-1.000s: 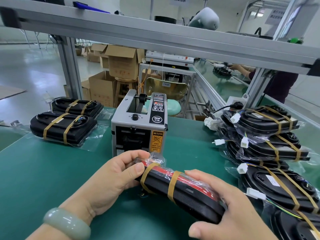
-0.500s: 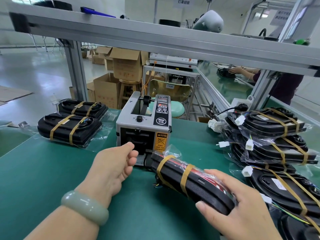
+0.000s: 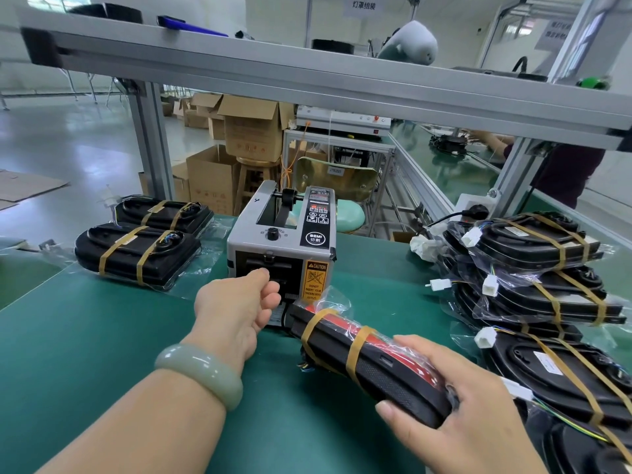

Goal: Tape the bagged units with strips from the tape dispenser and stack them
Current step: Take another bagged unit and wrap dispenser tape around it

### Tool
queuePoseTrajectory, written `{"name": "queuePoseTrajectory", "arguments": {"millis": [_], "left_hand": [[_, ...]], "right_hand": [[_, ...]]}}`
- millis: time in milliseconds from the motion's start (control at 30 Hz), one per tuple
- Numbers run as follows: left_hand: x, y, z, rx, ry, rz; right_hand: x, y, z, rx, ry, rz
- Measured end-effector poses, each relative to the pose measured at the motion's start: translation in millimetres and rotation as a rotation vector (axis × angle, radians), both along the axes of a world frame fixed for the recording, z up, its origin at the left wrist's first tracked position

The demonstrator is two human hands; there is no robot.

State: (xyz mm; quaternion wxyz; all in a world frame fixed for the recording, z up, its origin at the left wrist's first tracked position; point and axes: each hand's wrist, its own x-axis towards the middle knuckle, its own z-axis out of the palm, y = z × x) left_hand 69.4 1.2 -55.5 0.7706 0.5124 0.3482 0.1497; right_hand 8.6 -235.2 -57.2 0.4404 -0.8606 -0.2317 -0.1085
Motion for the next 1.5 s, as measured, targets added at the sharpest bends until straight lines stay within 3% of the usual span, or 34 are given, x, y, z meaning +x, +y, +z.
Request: {"name": "queuePoseTrajectory", "arguments": {"millis": [200,567,1000,1333,1500], "left_hand": [[1.0,-8.5,-2.0,0.067,0.010,0.105],[-4.4,-5.0,-2.5,0.023,-0.005,-0.018],[3.4,-11.4,1.8,0.110,0.012,0.136],[-62.2,-17.7,18.3,-0.043,-0.134,-0.249],[-87.8,-36.7,13.3,0.161,-0.226,-0.332]], "right_hand": [[0.4,-0.1,-1.4,0.006,-0.010,0.015],[0.3,-0.1,-2.1,0.009,-0.006,0.009],[-0.5,-1.3,-2.2,0.026,0.005,0.013],[0.4,-0.3,-6.1,0.059,0.004,0.019],[0.5,1.9,-12.2,0.120,-0.058,0.085]]}}
